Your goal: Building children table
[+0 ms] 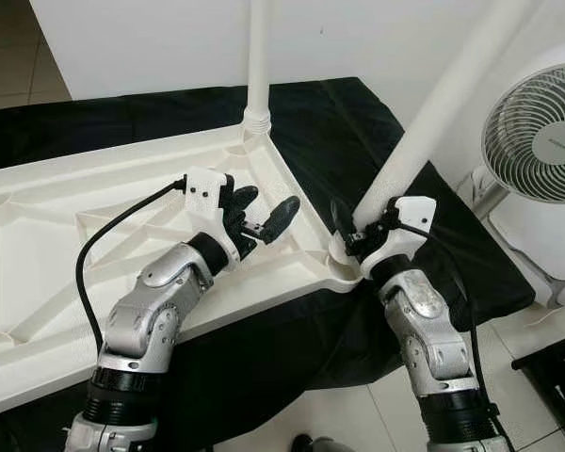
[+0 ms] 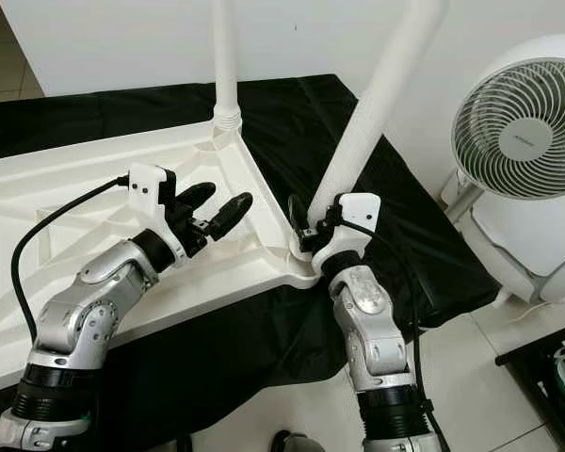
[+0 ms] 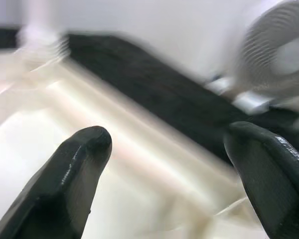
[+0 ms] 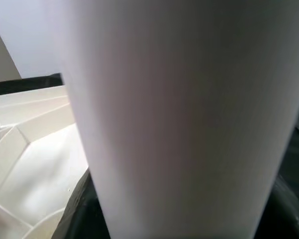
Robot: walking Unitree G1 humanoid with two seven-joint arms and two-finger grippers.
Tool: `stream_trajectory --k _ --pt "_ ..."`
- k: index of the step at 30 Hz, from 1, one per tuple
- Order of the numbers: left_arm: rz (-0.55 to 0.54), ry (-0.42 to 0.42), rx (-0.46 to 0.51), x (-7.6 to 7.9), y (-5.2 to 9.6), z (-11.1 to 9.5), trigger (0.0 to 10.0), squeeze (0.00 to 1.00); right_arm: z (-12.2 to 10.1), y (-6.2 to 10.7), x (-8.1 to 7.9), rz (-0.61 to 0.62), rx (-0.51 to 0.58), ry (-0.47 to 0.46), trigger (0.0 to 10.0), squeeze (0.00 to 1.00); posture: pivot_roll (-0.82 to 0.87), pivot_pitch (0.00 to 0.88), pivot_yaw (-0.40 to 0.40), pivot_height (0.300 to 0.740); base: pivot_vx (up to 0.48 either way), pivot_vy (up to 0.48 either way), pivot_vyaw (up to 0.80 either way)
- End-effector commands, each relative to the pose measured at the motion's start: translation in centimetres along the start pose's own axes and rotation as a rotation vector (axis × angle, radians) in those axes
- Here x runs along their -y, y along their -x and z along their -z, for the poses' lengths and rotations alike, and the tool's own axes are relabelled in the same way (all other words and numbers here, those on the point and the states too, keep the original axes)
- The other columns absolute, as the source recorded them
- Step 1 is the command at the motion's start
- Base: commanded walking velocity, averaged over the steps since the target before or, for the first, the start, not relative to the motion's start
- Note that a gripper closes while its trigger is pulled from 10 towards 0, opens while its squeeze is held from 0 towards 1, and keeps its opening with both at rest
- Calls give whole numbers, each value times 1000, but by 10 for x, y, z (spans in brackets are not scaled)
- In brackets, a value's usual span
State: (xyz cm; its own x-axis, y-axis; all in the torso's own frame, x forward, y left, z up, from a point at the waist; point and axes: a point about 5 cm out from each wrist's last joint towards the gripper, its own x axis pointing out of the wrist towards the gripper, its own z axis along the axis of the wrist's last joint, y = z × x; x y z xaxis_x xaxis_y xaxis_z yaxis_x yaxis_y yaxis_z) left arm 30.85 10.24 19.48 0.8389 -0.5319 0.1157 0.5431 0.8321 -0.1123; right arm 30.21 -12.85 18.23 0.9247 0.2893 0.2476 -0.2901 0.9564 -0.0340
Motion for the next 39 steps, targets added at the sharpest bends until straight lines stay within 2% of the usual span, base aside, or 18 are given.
stream_trajectory --k 1,5,9,19,22,30,35,36,39 --pt "-128 -17 -19 -7 3 8 10000 0 14 11 0 0 -55 22 10000 0 64 127 -48 740 0 0 0" --pt "-164 -22 -5 -7 5 6 10000 0 15 16 0 2 -58 17 10000 0 64 127 -48 740 0 0 0" --pt "-164 -75 -1 -1 9 11 10000 0 15 23 -3 0 -50 5 10000 0 62 122 -41 740 0 0 0" --pt "-178 -102 22 1 9 8 10000 0 22 24 -2 2 -40 17 10000 0 66 123 -38 740 0 0 0" --pt "-180 -115 37 2 10 3 10000 0 25 18 -1 -2 -34 -5 10000 0 79 132 -40 740 0 0 0" --pt "-191 -131 55 2 9 -2 10000 0 28 -6 0 -1 -43 16 10000 0 87 144 -41 740 0 0 0" --pt "-199 -135 61 2 9 -4 10000 0 28 -8 -2 -18 -47 25 10000 0 92 147 -45 740 0 0 0" --pt "-215 -136 67 0 9 -5 10000 0 32 -3 -9 -73 -56 67 10000 0 95 149 -53 740 0 0 0" --pt "-222 -136 70 0 10 -6 10000 0 33 2 -11 -100 -53 94 10000 0 95 149 -53 740 0 0 0"
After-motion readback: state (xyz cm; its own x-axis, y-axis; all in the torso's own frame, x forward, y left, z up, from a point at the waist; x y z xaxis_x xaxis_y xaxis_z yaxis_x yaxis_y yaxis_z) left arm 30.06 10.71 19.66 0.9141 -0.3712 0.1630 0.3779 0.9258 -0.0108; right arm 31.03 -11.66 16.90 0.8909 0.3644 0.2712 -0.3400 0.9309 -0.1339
